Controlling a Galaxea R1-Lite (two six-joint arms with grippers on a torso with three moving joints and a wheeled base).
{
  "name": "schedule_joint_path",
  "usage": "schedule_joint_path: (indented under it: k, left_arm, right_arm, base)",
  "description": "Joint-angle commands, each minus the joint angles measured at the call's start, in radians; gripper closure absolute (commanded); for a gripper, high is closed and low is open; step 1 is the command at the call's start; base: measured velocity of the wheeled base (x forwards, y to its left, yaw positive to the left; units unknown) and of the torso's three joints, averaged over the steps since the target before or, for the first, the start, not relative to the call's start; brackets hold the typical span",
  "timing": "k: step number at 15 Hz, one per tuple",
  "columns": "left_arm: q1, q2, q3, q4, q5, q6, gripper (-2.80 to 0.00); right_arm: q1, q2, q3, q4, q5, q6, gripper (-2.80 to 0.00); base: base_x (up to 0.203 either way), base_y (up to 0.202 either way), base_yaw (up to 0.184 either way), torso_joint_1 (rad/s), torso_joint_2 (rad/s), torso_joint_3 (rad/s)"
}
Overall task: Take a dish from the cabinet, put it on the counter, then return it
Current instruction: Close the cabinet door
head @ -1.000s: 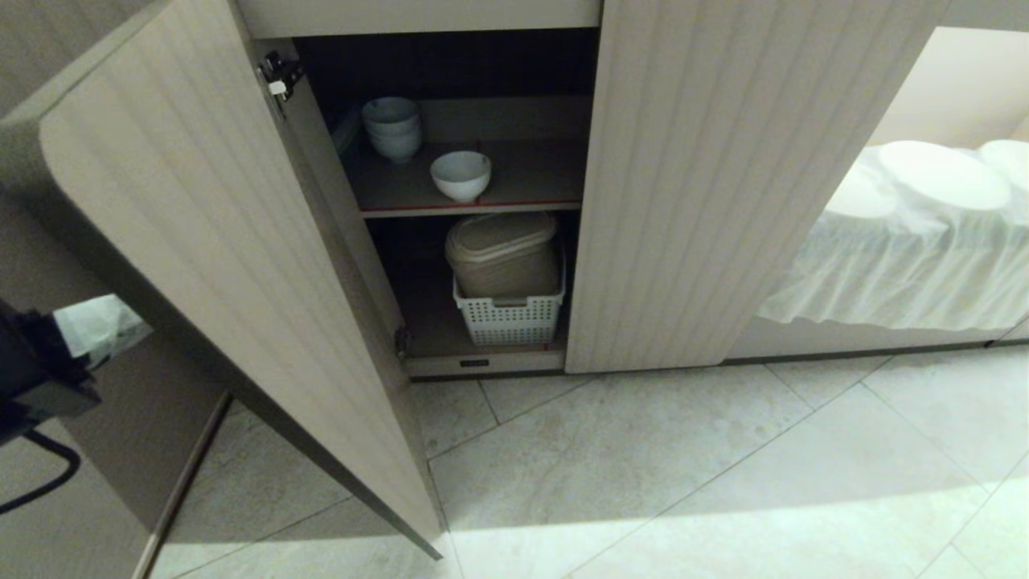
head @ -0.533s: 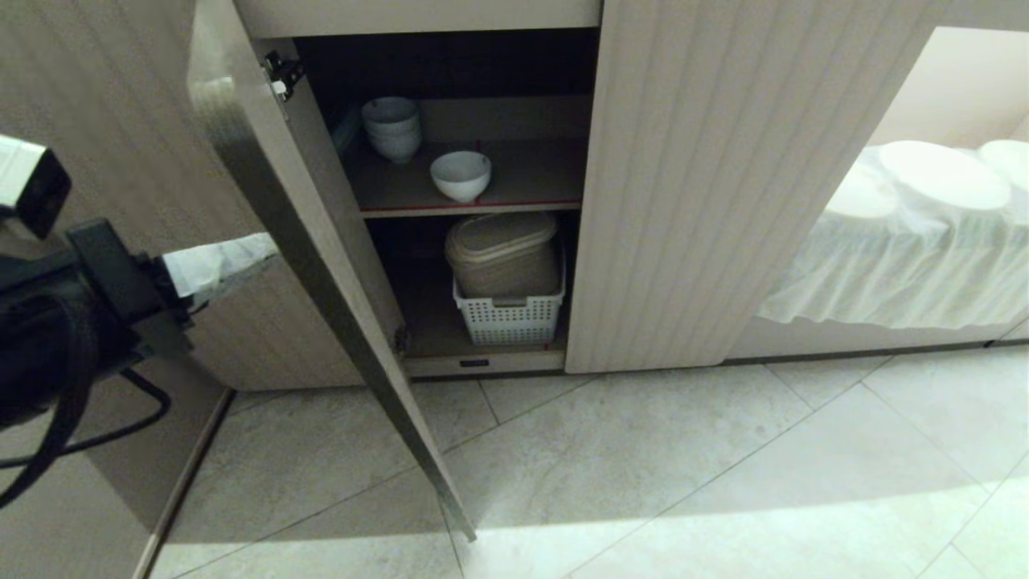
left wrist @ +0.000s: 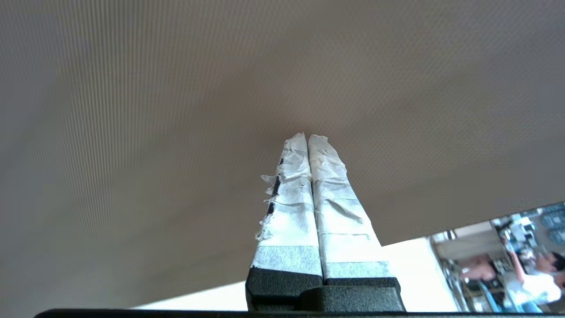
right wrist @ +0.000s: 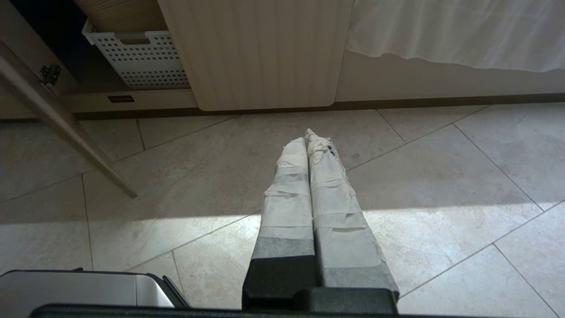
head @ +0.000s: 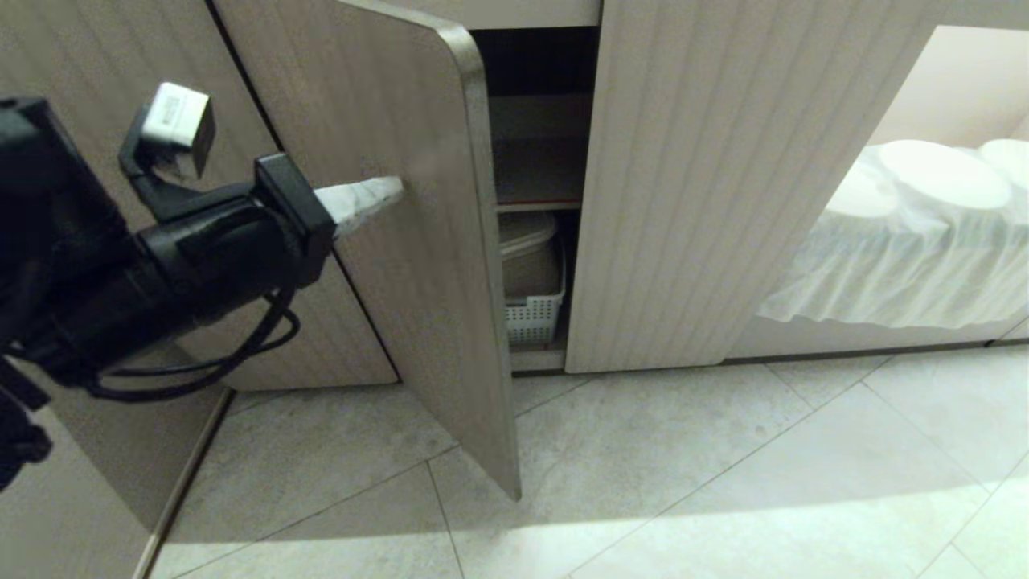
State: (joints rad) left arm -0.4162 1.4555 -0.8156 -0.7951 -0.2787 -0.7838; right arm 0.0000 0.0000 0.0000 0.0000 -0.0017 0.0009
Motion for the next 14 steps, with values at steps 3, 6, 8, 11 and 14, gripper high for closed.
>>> schedule_joint_path:
  k: [3,6,8,11,14]
  left_arm:
    - [-0.067,0.258,-0.231,-0.023,0.09,-0.001,0.0]
    - [-0.108,0.434,-0.46,-0.027,0.213,0.056,0.0]
    - [-0.129,0.528,-0.608,-0.029,0.283,0.098,0.0]
    - [-0.14,0.596,-0.677,-0.032,0.338,0.19,0.0]
    - [-0.141,0.617,-0.706,-0.032,0.394,0.218,0.0]
  right_arm:
    - [0.0,0.0,0.0,0.0,0.0,0.001,0.0]
    - [0.0,0.0,0.0,0.0,0.0,0.001,0.0]
    - [0.001,0.0,0.0,0.0,0.0,0.001,0.0]
    - [0.0,0.0,0.0,0.0,0.0,0.001,0.0]
    - [0.001,0.0,0.0,0.0,0.0,0.0,0.0]
  base:
    - [0.0,0.0,0.0,0.0,0.0,0.0]
    - [0.0,0.0,0.0,0.0,0.0,0.0]
    - [0.0,0.0,0.0,0.0,0.0,0.0]
    - [0.0,0.0,0.0,0.0,0.0,0.0]
    - [0.0,0.0,0.0,0.0,0.0,0.0]
